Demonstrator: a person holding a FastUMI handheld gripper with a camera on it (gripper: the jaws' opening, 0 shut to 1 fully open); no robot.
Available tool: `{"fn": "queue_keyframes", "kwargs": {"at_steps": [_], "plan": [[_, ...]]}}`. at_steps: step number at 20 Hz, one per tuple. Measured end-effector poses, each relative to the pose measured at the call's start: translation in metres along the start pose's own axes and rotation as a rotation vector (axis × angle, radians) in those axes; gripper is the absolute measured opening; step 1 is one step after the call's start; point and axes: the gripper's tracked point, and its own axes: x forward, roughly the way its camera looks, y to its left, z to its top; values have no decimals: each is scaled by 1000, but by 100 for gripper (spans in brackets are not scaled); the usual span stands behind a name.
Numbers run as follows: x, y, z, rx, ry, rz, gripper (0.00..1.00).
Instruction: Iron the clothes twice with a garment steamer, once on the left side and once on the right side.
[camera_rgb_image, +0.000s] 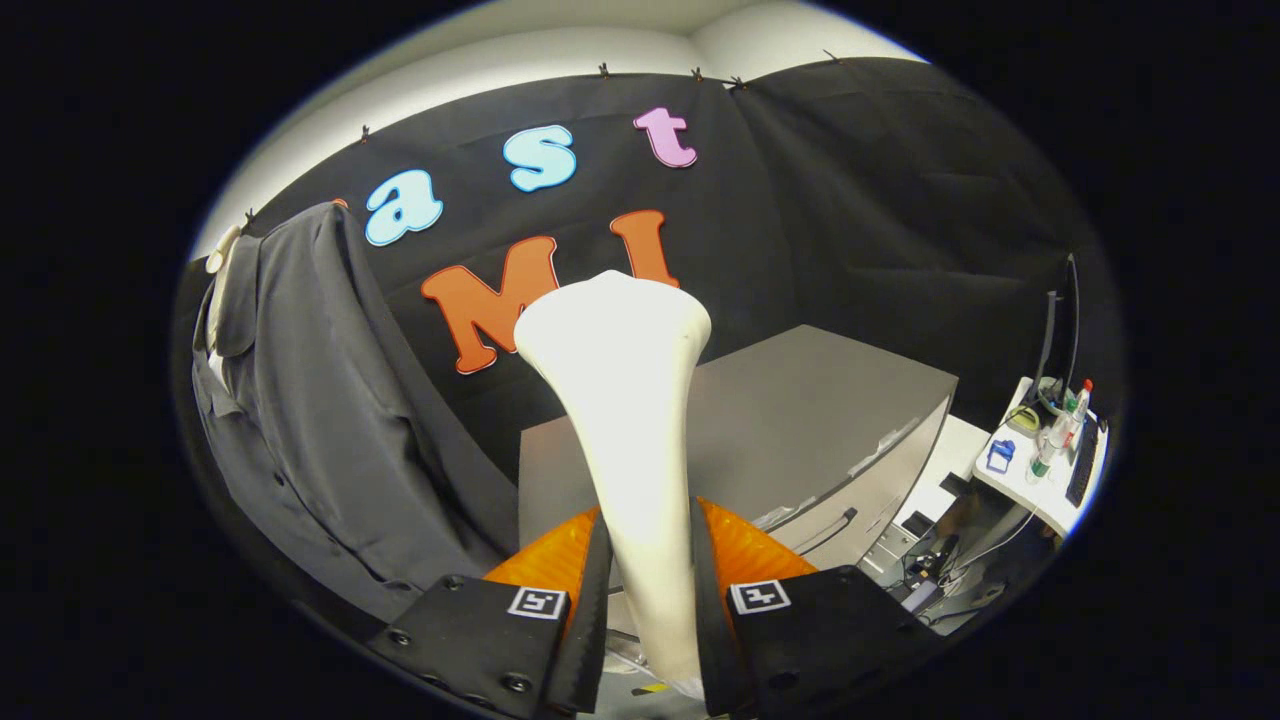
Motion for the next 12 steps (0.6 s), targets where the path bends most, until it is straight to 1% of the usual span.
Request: {"fn": "queue_keyframes", "kwargs": {"at_steps": [3,6,12], "plan": [[-23,28,-10,5,-20,-24,46],[-43,57,-8,1,-52,-31,46],[-67,119,2,-4,-105,20,46]]}}
